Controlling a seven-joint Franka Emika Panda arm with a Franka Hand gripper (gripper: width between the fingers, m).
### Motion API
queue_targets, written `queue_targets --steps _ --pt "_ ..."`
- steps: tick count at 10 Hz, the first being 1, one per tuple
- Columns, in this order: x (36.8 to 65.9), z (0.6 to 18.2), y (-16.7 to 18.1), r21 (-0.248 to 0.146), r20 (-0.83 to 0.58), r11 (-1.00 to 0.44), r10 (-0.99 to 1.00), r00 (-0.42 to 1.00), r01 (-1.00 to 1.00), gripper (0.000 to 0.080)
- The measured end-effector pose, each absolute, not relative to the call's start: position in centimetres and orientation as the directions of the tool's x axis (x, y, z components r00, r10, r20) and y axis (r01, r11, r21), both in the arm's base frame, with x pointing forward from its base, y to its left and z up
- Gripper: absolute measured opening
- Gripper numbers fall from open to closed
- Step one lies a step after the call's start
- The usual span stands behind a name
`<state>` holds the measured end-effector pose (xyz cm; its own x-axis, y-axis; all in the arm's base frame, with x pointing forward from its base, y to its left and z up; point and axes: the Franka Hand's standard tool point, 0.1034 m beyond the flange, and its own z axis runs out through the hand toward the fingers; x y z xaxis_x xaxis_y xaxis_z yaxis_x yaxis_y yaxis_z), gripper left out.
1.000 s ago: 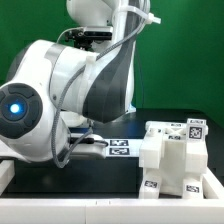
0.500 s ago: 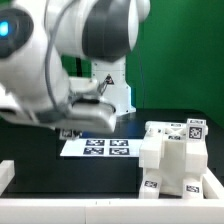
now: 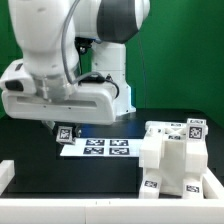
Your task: Assemble chair
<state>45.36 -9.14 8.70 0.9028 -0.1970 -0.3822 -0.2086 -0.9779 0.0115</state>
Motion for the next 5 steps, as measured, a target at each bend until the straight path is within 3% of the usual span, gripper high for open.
queue_targets --steps 3,4,5 --pt "48.3 13.5 -3.2 -0.004 -0.170 -0.980 -0.193 0.966 -0.197 0.0282" --pt "48.4 14.1 -1.7 -0.022 -0.072 -0.986 -0.165 0.984 -0.167 0.0282" --pt "47.0 13.0 -2.7 -0.038 -0.008 -0.983 -0.179 0.984 -0.180 0.0282"
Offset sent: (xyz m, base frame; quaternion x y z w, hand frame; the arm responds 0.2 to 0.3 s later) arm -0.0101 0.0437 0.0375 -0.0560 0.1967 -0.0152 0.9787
